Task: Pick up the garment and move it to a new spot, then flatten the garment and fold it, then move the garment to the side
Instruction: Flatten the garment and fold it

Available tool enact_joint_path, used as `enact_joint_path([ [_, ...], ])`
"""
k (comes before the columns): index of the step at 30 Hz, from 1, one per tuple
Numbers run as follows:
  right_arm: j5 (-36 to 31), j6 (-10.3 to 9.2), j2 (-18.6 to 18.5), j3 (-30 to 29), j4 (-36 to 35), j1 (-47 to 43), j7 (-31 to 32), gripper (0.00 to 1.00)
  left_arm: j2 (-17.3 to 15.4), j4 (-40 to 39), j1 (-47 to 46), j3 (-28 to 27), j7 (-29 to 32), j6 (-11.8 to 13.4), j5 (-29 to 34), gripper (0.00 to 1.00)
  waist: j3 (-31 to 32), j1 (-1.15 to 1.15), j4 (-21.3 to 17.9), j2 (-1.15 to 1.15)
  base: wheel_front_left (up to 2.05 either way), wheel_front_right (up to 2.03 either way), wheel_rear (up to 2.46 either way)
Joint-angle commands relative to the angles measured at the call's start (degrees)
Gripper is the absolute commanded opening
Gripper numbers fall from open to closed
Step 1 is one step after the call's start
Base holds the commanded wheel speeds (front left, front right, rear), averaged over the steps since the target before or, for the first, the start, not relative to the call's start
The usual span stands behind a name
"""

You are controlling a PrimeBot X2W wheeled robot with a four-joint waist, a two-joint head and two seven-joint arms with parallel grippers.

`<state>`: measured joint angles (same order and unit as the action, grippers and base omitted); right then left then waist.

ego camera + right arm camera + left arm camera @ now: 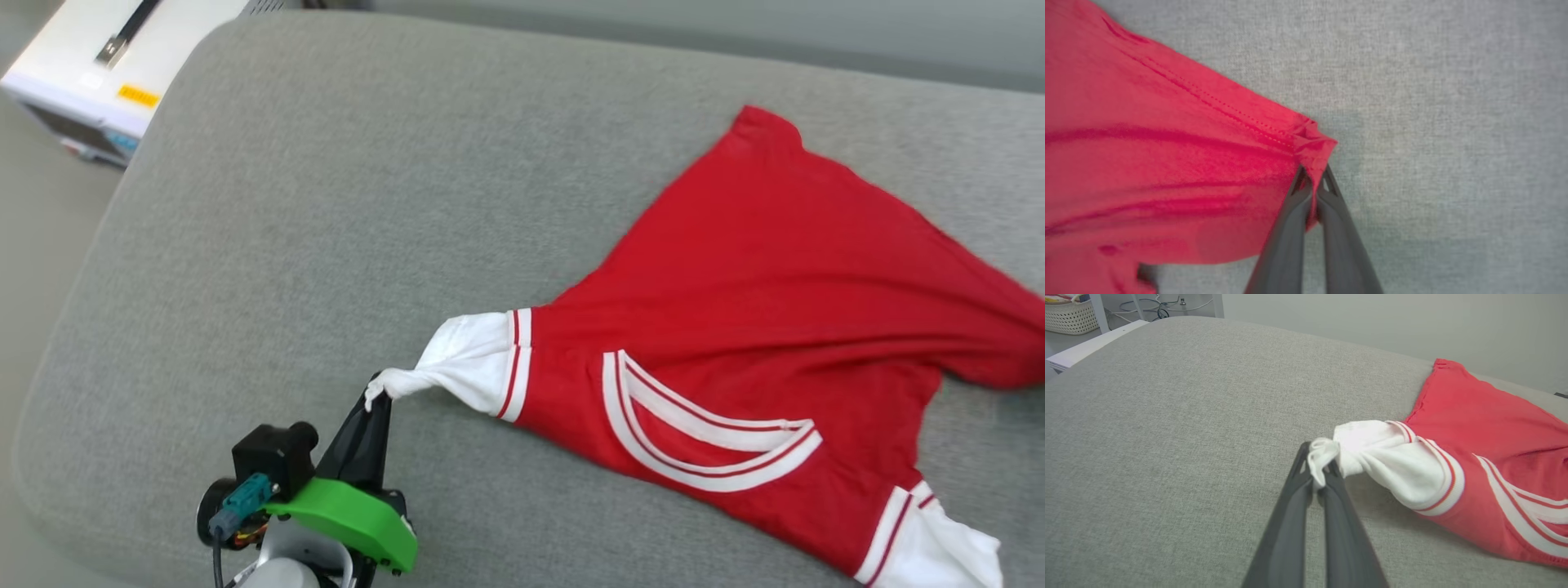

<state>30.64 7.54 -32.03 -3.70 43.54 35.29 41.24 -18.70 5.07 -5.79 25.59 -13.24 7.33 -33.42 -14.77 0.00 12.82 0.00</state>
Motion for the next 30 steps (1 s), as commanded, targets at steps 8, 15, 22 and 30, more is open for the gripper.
enact_joint_path([
  [8,1.8,-0.05,3.7,-10.8,-12.7,-20.4,-0.3,0.00,-2.1,0.1,3.9,-1.2,1.7,1.5,-1.8,0.00,9.7,0.00,-9.7,0.00,0.00,0.00,0.00],
  [15,-0.5,-0.05,12.0,-21.7,-26.3,-35.4,2.0,0.00,-3.4,-0.1,5.5,-1.8,2.6,1.9,-2.6,0.00,10.6,0.00,-12.5,0.00,0.00,0.00,0.00],
  [22,-3.4,-0.05,22.7,-28.0,-37.5,-43.4,5.1,0.00,-4.6,-0.1,6.1,-2.6,3.2,2.4,-3.2,0.00,10.5,0.00,-15.1,0.00,0.00,0.00,0.00],
  [30,-2.9,-0.05,27.2,-27.6,-42.9,-42.7,-2.4,1.00,-4.7,-0.4,5.2,-2.1,3.6,2.4,-3.0,0.00,9.6,0.00,-16.0,0.00,0.00,0.00,0.00],
])
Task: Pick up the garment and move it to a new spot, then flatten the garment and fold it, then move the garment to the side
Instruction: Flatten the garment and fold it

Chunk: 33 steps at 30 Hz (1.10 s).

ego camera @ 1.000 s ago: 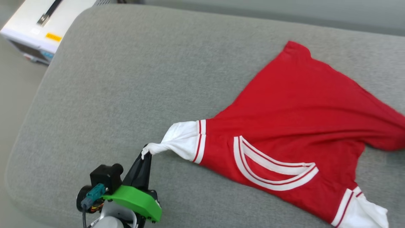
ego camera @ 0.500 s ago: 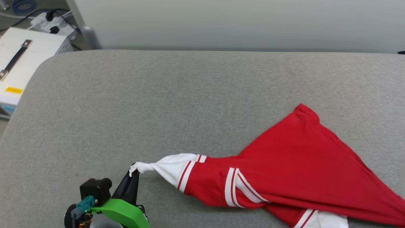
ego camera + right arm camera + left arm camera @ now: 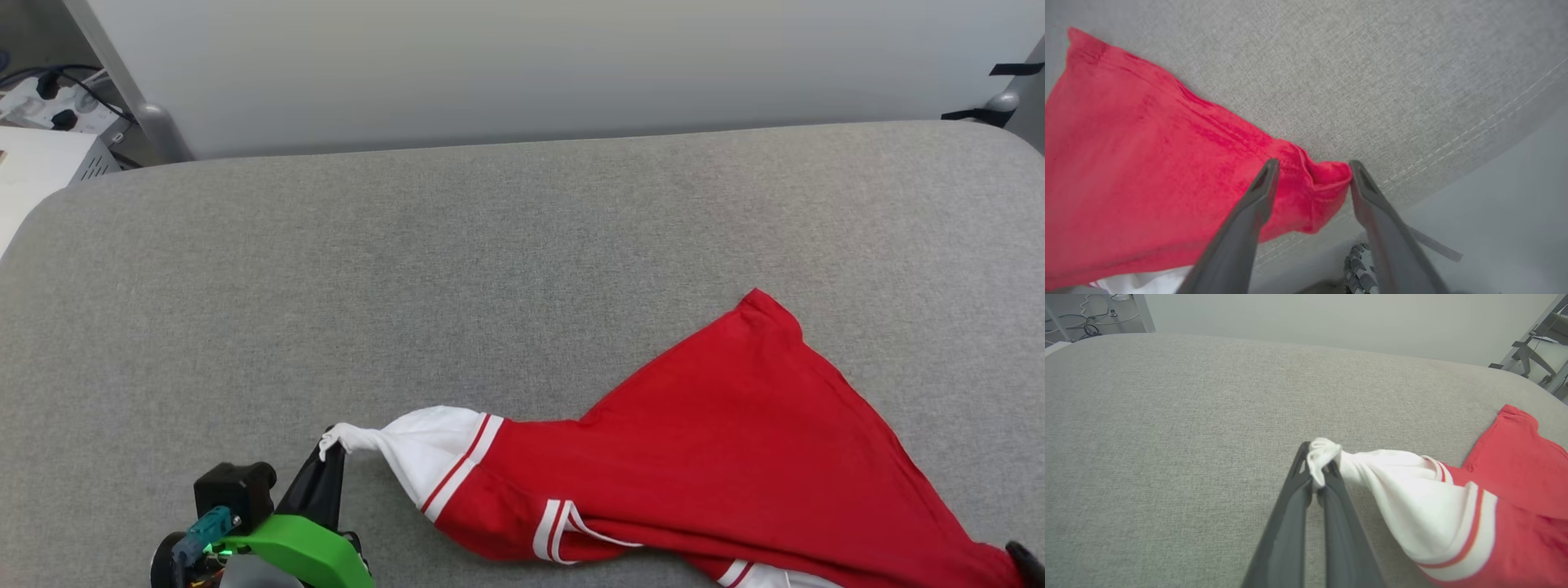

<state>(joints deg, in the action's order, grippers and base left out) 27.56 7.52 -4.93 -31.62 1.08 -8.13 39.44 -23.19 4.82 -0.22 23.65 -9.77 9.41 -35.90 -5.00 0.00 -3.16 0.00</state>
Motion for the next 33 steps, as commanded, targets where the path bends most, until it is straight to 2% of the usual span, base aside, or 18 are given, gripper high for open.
enact_joint_path([
  [1,0.6,-0.03,0.2,0.7,-0.9,1.3,-3.2,1.00,-0.1,-0.3,-0.5,0.0,0.1,0.3,-0.5,0.00,-0.4,0.00,0.0,0.00,0.00,0.00,0.00],
  [6,1.6,-0.03,-0.3,3.7,-1.5,4.5,-13.5,1.00,0.3,-0.7,-1.9,0.7,0.1,-0.1,-0.1,0.00,-1.4,0.00,0.9,0.00,0.00,0.00,0.00],
  [10,2.3,-0.03,-3.7,7.9,-0.4,7.7,-21.6,1.00,0.8,-1.0,-3.7,1.3,-0.1,-0.4,0.4,0.00,-2.8,0.00,2.5,0.00,0.00,0.00,0.00],
  [15,2.8,-0.03,-9.1,15.9,4.7,14.6,-24.0,1.00,1.6,-0.7,-7.5,2.5,-0.4,-1.6,1.4,0.00,-5.5,0.00,4.9,0.00,0.00,0.00,0.00],
  [18,3.1,-0.03,-12.7,20.8,8.5,19.3,-21.2,1.00,2.3,-0.5,-9.5,3.2,-0.6,-2.2,1.9,0.00,-6.9,0.00,6.1,0.00,0.00,0.00,0.00],
  [25,6.6,-0.03,-20.4,32.9,16.1,31.3,-5.9,1.00,4.2,0.1,-13.0,4.9,-1.5,-3.4,3.0,0.00,-10.3,0.00,9.0,0.00,0.00,0.00,0.00],
  [29,8.5,-0.03,-23.0,38.0,18.9,36.8,0.9,1.00,5.2,0.4,-14.8,5.6,-2.0,-4.0,3.4,0.00,-12.4,0.00,10.7,0.00,0.00,0.00,0.00],
  [33,9.4,-0.03,-24.6,42.4,21.3,41.0,4.2,1.00,6.1,0.5,-16.5,5.9,-2.7,-4.4,3.8,0.00,-14.6,0.00,11.9,0.00,0.00,0.00,0.00],
])
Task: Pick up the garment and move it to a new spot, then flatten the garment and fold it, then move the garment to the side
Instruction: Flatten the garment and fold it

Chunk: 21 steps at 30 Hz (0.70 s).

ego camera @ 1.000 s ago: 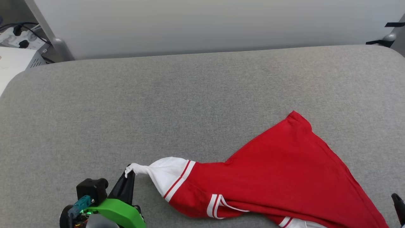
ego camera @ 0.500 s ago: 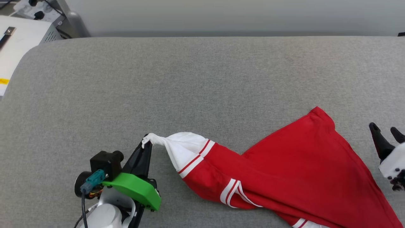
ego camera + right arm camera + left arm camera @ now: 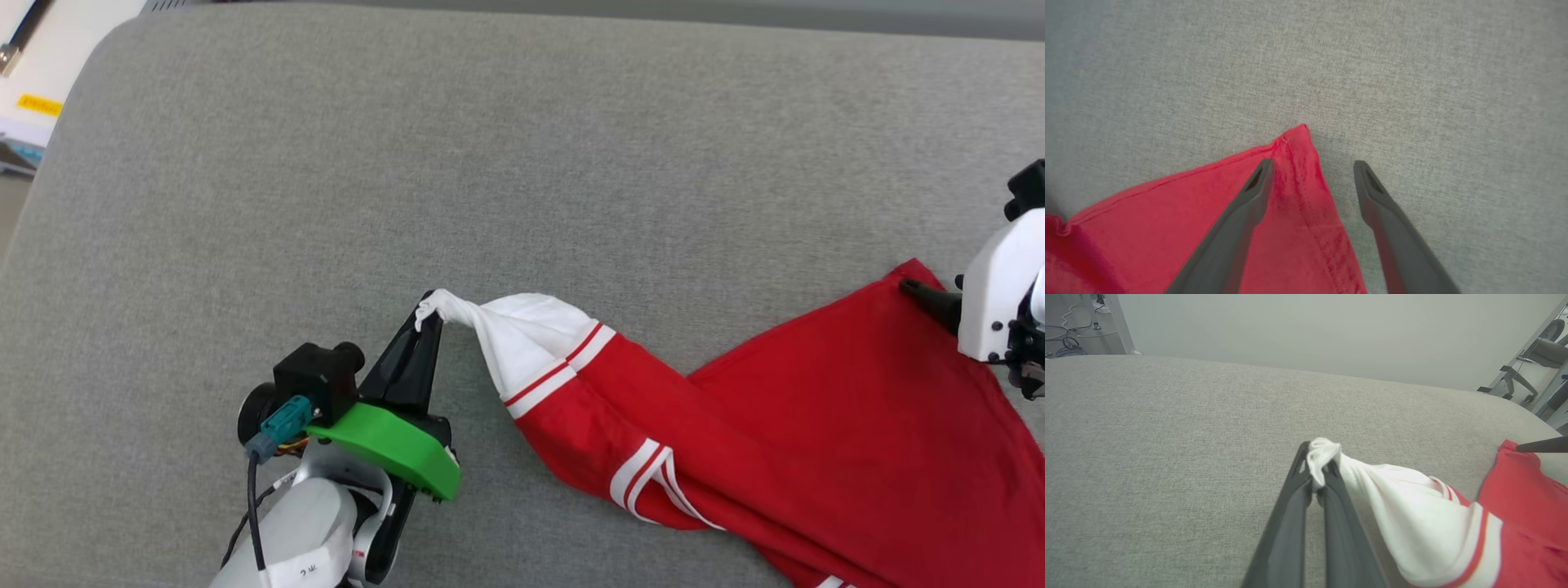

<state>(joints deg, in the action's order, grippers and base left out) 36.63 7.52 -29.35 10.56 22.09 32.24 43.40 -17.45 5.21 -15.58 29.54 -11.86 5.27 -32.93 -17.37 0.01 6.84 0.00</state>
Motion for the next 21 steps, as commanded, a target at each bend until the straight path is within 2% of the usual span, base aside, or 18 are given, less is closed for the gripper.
enact_joint_path([
  [1,0.6,-0.03,-0.4,1.4,1.1,1.5,1.1,1.00,0.5,0.3,-1.5,0.1,-0.8,-0.4,0.8,0.00,-2.6,-0.01,2.2,0.00,0.00,0.00,0.00],
  [8,2.2,-0.03,-1.3,8.0,7.5,0.7,10.2,1.00,1.7,1.6,-2.2,0.2,-1.6,-0.9,0.8,0.00,-3.8,-0.01,3.4,0.00,0.00,0.00,0.00],
  [9,2.5,-0.03,-1.3,8.7,8.2,0.0,11.8,0.89,1.9,1.9,-2.2,0.2,-1.7,-1.0,0.7,0.00,-3.7,-0.01,3.5,0.00,0.00,0.00,0.00],
  [10,2.9,-0.03,-1.2,8.9,8.6,-0.4,12.7,0.48,2.0,2.1,-2.2,0.2,-1.8,-1.0,0.7,0.00,-3.7,-0.01,3.5,0.00,0.00,0.00,0.00],
  [11,3.4,-0.03,-1.1,9.1,9.0,-0.9,13.6,0.11,2.1,2.3,-2.2,0.2,-1.9,-1.1,0.7,0.00,-3.6,-0.01,3.6,0.00,0.00,0.00,0.00],
  [12,3.6,-0.03,-1.1,9.2,9.2,-1.1,14.1,0.00,2.2,2.5,-2.2,0.2,-2.0,-1.1,0.6,0.00,-3.4,-0.01,3.6,0.00,0.00,0.00,0.00],
  [16,3.8,-0.03,-1.0,9.0,9.1,-1.0,14.1,0.00,2.2,3.2,-1.9,0.2,-2.2,-1.3,0.5,0.00,-2.5,-0.01,3.4,0.00,0.00,0.00,0.00],
  [21,3.8,-0.03,-0.8,6.8,8.1,1.1,9.6,0.00,1.7,3.8,-1.1,-0.1,-2.2,-1.3,0.0,0.00,-0.1,-0.01,2.7,0.00,0.00,0.00,0.00],
])
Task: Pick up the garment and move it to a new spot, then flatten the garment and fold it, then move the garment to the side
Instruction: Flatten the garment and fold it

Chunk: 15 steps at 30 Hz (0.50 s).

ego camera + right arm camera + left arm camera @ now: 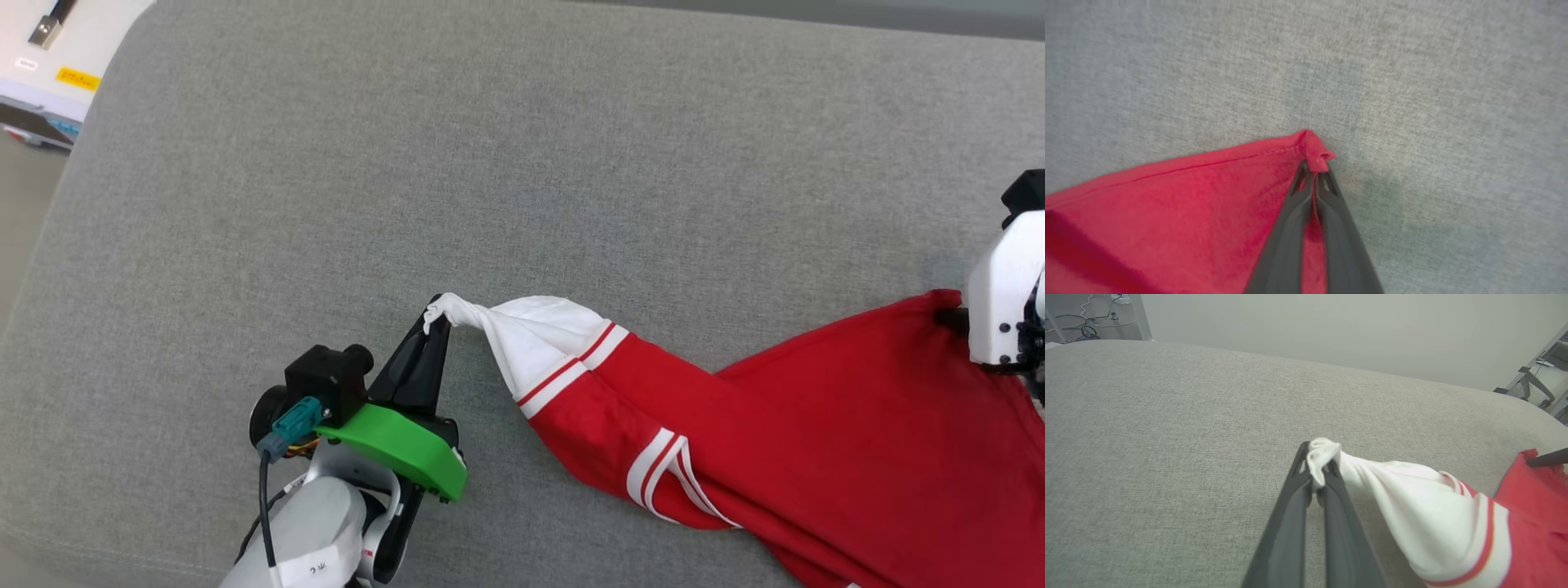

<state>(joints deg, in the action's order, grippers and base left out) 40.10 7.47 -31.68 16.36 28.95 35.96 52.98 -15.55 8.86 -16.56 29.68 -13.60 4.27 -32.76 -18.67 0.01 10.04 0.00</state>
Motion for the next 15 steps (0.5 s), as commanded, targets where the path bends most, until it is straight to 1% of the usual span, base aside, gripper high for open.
enact_joint_path([
  [1,0.3,0.02,1.4,0.4,0.9,-2.3,-1.4,0.00,-0.4,0.2,0.0,-0.3,-0.5,-0.2,-0.2,0.00,1.7,-0.01,-0.6,0.00,0.00,0.00,0.00],
  [2,0.1,0.02,1.2,-0.4,0.5,-1.7,-3.6,0.00,-0.6,0.2,0.1,-0.5,-0.5,-0.2,-0.2,0.00,2.4,-0.01,-0.7,0.00,0.00,0.00,0.00],
  [5,-0.2,0.02,1.9,-2.3,-0.6,-1.0,-7.9,0.00,-1.7,0.1,-0.2,-1.3,-0.6,0.0,-0.2,0.00,4.8,-0.01,-1.6,0.00,0.00,0.00,0.00],
  [8,-0.5,0.02,1.7,-3.0,-1.6,-0.1,-11.0,0.00,-3.2,-0.2,-1.3,-2.4,-0.3,0.2,0.0,0.00,6.7,-0.01,-2.7,0.00,0.00,0.00,0.00],
  [10,-0.6,0.02,2.4,-3.3,-2.2,0.2,-13.2,0.00,-4.4,-0.3,-2.7,-3.1,0.0,0.2,0.3,0.00,7.9,-0.01,-3.5,0.00,0.00,0.00,0.00],
  [15,-1.2,0.02,1.7,-2.6,-3.1,2.2,-18.6,0.00,-7.4,-0.8,-9.0,-4.2,1.6,-1.0,1.6,0.00,9.6,-0.01,-4.9,0.00,0.00,0.00,0.00],
])
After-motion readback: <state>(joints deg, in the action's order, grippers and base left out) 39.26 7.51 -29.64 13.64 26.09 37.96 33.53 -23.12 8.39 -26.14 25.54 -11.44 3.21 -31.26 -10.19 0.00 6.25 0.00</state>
